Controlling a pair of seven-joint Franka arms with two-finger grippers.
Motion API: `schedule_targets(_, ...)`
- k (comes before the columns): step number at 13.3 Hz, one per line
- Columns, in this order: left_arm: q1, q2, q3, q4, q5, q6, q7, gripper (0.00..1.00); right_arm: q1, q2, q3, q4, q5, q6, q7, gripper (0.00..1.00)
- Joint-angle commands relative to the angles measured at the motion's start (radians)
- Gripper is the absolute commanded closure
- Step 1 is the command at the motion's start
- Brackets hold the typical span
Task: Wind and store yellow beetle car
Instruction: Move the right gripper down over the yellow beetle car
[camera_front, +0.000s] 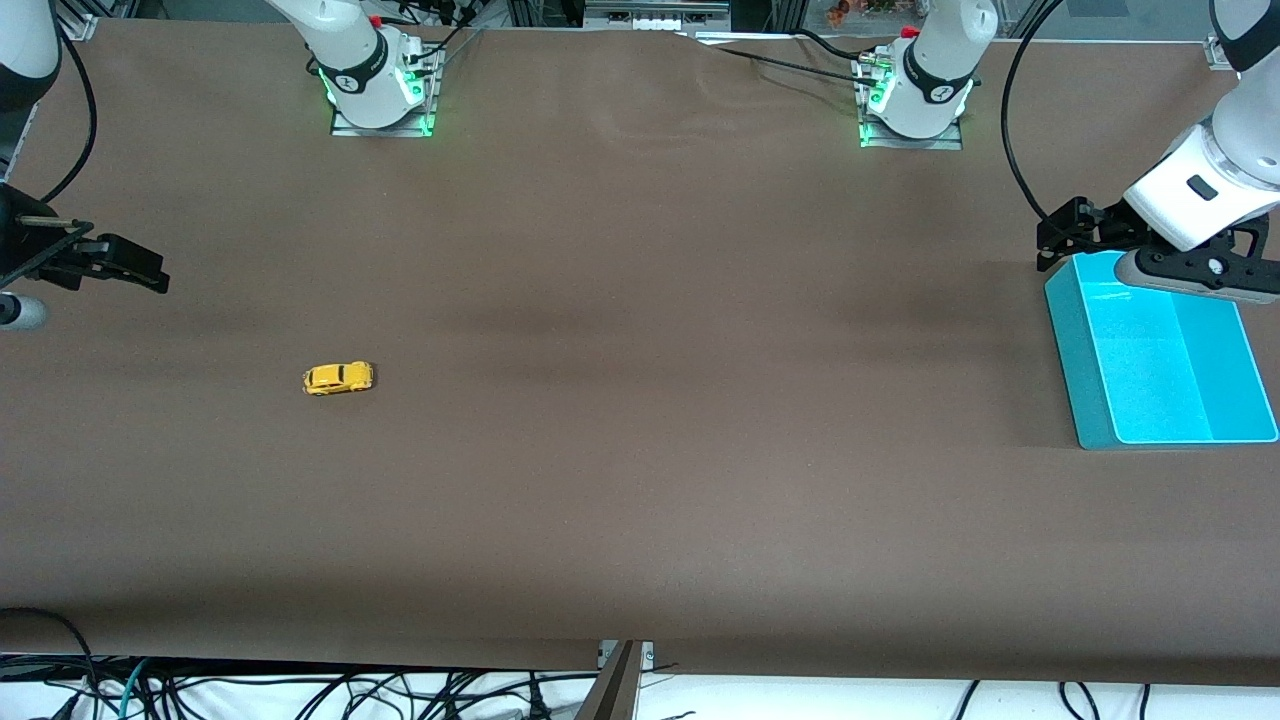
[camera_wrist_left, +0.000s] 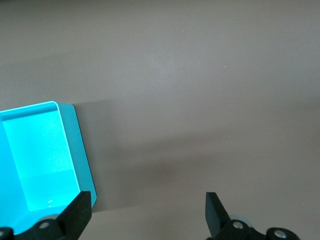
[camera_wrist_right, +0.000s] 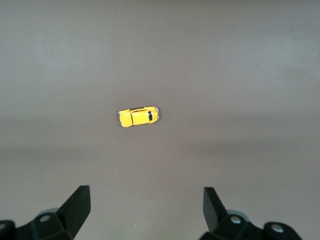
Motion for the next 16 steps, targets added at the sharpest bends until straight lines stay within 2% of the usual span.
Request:
schedule_targets(1,0.002,0.012,-0.003,0.027,0.012,-0.018,-0.006,0.0,0.02,-0.006,0.016,-0.011,-0.001,-0.006,0.005,0.0)
schedule_targets(4,0.002,0.012,-0.003,0.027,0.012,-0.018,-0.006,0.0,0.074,0.013,0.02,-0.015,-0.001,-0.014,-0.012,0.0)
schedule_targets(5,0.002,0.012,-0.003,0.029,0.012,-0.019,-0.006,0.0,0.086,0.018,0.02,-0.014,0.001,-0.053,-0.008,0.0)
schedule_targets(10,0.002,0.012,-0.003,0.029,0.012,-0.018,-0.006,0.0,0.1,0.032,0.025,-0.012,0.012,-0.073,-0.047,0.0)
schedule_targets(13,0.002,0.012,-0.003,0.029,0.012,-0.018,-0.006,0.0,0.097,0.061,0.023,-0.014,-0.004,-0.073,-0.292,0.0)
schedule_targets(16,0.002,0.012,-0.003,0.027,0.012,-0.018,-0.006,0.0,0.09,0.136,0.022,-0.014,-0.03,-0.049,-0.531,0.0)
